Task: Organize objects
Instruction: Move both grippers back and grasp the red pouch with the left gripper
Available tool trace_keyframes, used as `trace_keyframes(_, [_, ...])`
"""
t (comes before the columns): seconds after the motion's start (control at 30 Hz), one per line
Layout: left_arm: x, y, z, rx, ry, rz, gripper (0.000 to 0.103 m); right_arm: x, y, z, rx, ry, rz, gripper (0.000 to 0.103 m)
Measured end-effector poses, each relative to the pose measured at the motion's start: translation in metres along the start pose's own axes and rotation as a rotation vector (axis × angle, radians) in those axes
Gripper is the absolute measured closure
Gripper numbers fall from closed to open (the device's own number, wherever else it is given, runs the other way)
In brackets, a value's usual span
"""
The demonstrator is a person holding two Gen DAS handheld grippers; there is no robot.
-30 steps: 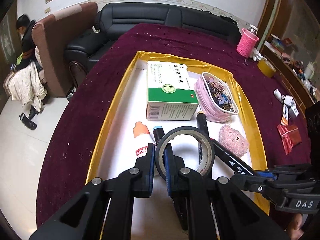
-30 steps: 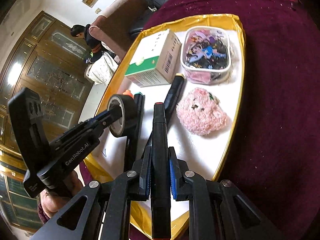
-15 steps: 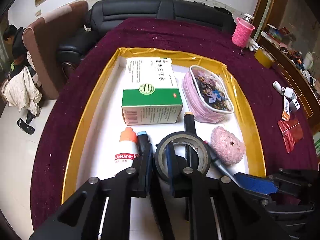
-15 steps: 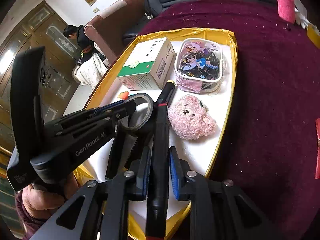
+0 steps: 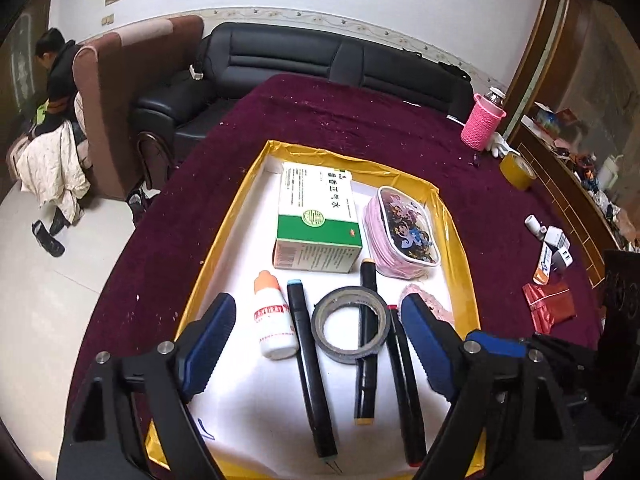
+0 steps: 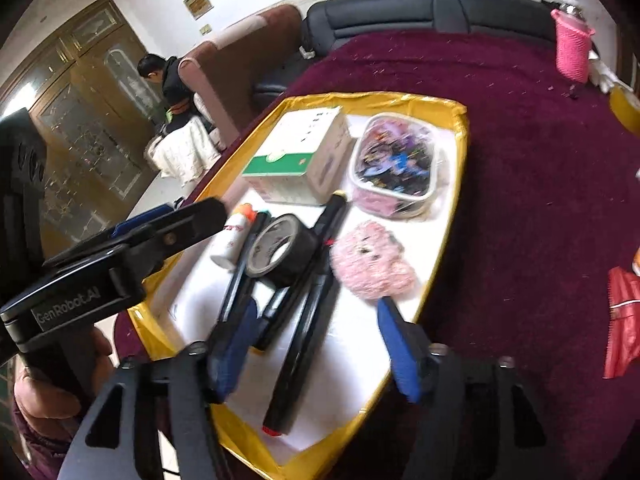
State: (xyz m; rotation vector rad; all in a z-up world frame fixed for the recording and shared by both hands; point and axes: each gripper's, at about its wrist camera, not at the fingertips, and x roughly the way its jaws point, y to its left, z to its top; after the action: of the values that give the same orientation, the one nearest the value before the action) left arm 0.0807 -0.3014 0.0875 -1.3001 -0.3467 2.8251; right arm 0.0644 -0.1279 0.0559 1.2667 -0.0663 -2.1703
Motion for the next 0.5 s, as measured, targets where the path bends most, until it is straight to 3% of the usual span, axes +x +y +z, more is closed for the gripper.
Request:
trace_keyframes(0.13, [-0.003, -0.008, -0.004, -0.010, 0.010, -0.034, 0.019, -0.014, -0.008, -0.003, 0.006, -0.029, 0.037, 0.033])
trace_keyframes(0.37, [-0.013, -0.050, -0.003, 0.043, -0.003, -0.124, 0.017, -0.063, -0.041, -0.012, 0.008, -0.160, -0.043, 0.024])
trace_keyframes(0.5, [-0.007, -0.089, -0.004, 0.132, 0.019, -0.181, 0.014, -0.098, -0.088, -0.021, 0.076, -0.247, -0.131, 0.018])
